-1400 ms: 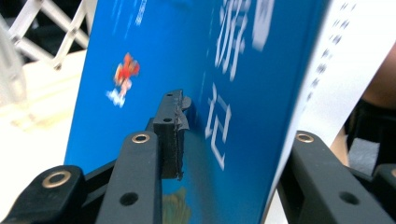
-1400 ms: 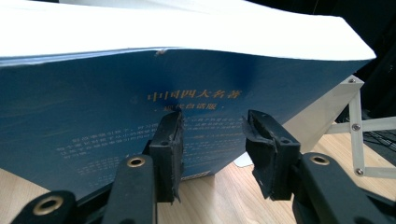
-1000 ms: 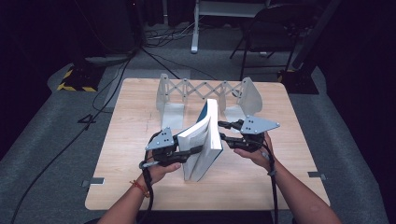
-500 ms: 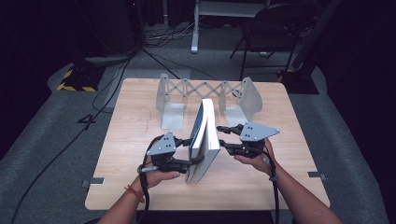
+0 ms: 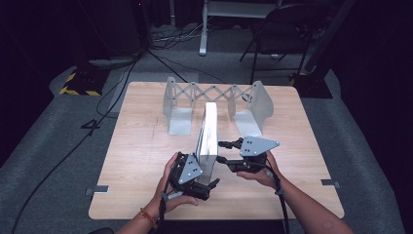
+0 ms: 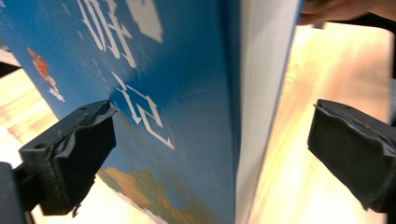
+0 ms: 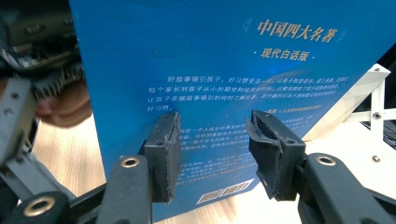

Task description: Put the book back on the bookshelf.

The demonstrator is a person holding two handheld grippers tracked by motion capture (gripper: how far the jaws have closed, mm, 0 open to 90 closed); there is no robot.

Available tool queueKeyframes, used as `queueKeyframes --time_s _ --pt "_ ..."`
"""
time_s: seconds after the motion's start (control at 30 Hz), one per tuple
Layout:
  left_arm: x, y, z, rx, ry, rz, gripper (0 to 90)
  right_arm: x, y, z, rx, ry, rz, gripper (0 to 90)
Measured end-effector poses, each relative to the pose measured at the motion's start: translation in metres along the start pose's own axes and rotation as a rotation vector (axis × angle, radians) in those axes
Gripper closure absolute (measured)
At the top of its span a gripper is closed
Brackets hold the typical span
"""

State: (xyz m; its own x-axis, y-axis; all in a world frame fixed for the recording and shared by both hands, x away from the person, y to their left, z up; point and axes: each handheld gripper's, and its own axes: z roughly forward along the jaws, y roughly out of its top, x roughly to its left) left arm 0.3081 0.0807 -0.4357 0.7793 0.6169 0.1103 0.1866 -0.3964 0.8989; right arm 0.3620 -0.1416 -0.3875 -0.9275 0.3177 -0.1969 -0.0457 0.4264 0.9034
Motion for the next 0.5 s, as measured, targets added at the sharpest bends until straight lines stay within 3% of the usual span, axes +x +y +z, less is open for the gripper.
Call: queueKeyframes --time_s 0.13,0.23,0.3,0.37,0.5 --pt "-0.0052 -0.0015 0.0065 -0.041 0.094 -0.047 6.3 -0.0009 -0.0027 0.0038 -0.004 -0.026 0.014 52.2" --pt "-0.0087 -0.0023 0.0093 -0.069 0.18 -0.078 16.4 -0.0012 -0.0037 0.0047 -0.013 -0.038 0.017 50.7" --pt "-0.0101 -0.0026 0.0096 -0.064 0.201 -0.074 18.4 -0.0006 -0.0042 0.0056 -0.017 -0.068 0.012 50.7" --pt "-0.0101 -0.0039 0.009 -0.07 0.218 -0.068 21.7 -0.0016 -0.0047 0.006 -0.021 -0.061 0.017 50.5" --pt "-0.0053 -0.0067 0.0041 -0.081 0.205 -0.09 33.4 -0.001 -0.0041 0.0072 -0.022 -0.06 0.006 49.0"
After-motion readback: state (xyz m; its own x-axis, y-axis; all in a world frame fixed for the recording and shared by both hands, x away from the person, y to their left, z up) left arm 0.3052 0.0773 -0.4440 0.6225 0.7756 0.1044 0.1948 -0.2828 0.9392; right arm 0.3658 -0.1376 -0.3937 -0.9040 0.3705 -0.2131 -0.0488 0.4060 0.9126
